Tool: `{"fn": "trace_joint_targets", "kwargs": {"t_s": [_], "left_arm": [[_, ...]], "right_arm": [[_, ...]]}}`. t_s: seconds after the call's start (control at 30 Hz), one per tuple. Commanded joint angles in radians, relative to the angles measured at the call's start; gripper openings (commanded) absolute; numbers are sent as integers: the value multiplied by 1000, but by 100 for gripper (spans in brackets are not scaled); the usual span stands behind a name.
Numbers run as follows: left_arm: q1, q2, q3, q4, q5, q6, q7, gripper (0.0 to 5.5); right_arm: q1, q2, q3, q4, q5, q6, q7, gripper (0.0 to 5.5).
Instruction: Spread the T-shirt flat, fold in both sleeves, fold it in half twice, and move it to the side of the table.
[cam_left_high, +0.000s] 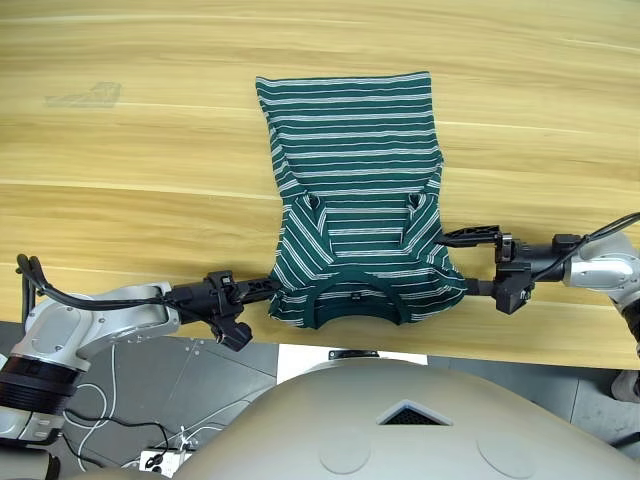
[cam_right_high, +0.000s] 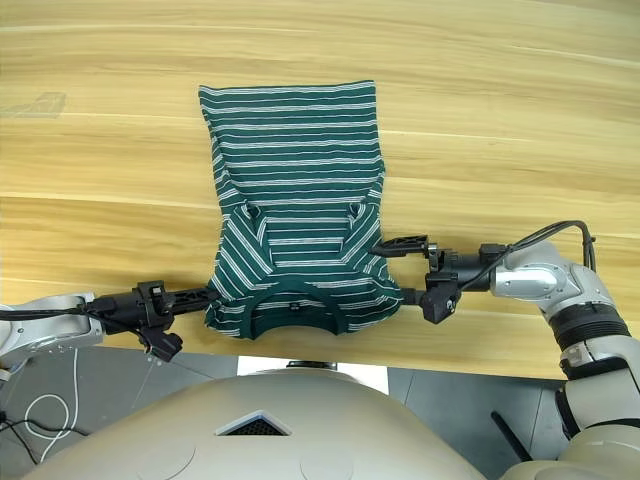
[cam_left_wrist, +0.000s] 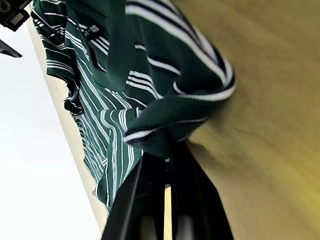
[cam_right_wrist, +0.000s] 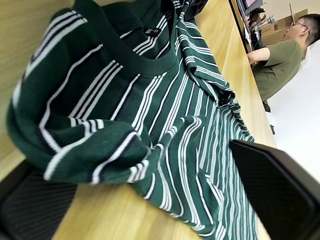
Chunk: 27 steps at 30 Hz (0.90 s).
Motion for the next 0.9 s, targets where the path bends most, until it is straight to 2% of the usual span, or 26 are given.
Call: {"fn": "trace_joint_targets", "kwargs": {"t_s": [0.03,0.17,0.67,0.8,0.87,0.9], "left_arm": [[4,19,-5,9,23,8,-3,0],[6,19,-5,9,29,11,4,0],[10,23,-11,15,40,20,25,0],[11,29,-13,23,26,16,21,0],[20,35,-8,38,-31,27,-8,0],[35,38,-8,38,-113,56,-58,0]], "right_arm": [[23,-4,33,21,-52,51,26,465],[19,-3,36,24,-57,54,24,374],[23,-2,49,25,-66,75,16,108],[47,-26,87,-33,75,170,81,37],[81,-60,110,-126,241,330,188,3],[113,-94,117,-209,364,481,272,3]]}}
